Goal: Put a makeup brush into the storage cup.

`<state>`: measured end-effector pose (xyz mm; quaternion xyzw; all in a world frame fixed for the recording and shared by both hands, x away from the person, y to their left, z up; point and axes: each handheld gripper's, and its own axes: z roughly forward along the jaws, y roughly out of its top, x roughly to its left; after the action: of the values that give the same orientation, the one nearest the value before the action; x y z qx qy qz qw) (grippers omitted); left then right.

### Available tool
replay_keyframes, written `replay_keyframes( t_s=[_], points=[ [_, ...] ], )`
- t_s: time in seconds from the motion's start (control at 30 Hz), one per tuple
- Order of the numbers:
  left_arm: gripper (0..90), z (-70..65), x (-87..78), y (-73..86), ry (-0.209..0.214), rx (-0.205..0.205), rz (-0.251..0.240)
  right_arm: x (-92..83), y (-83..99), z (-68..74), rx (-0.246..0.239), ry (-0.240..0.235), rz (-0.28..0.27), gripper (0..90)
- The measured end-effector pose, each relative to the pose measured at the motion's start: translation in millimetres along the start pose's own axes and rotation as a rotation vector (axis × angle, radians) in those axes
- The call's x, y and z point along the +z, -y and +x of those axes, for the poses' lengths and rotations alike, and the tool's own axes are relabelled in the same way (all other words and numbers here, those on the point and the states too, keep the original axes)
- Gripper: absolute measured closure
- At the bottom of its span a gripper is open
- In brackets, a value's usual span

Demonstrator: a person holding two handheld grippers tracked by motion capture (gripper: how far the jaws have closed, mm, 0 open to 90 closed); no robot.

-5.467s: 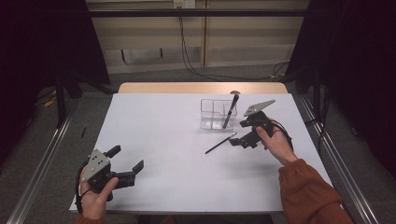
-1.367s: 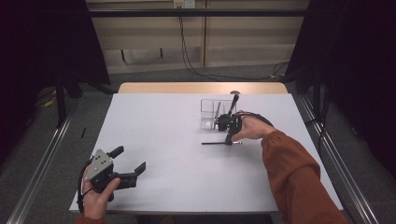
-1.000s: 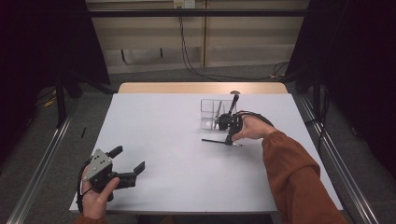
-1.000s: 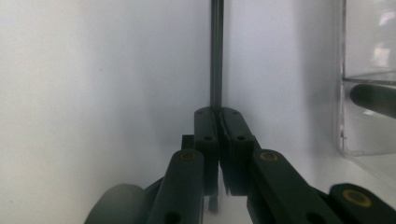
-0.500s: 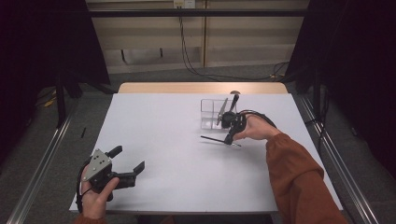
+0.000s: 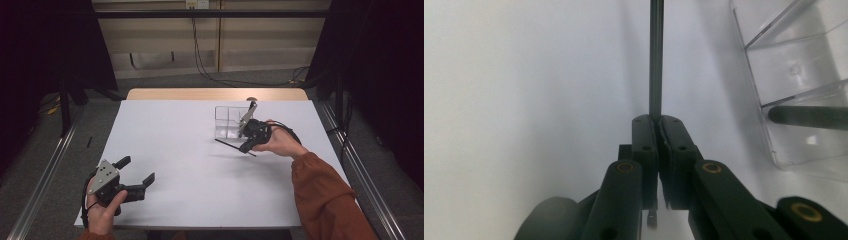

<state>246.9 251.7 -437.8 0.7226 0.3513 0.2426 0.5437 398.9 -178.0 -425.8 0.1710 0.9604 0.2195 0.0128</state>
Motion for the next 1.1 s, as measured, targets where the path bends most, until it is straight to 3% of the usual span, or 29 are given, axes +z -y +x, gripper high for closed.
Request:
replay_keyframes(
  t_s=[0.53,0.67,0.87,1.1],
  points=[
    [2.0,-0.5,-0.4,-0.3,-0.001,0.001,-0.002,-16.2,29.0,9.4,0.1,-0.047,-0.324,86.6],
    [2.0,-0.5,-0.6,-0.3,0.0,0.002,-0.002,-18.1,33.2,14.0,0.119,-0.013,-0.392,86.6],
    [2.0,-0.6,-1.1,-0.5,0.003,0.006,-0.004,-19.3,35.6,20.3,0.132,-0.025,-0.485,86.6],
    [2.0,-0.3,-1.7,-0.6,0.003,0.007,-0.005,-25.4,43.7,30.0,0.167,0.005,-0.589,86.6]
  ],
)
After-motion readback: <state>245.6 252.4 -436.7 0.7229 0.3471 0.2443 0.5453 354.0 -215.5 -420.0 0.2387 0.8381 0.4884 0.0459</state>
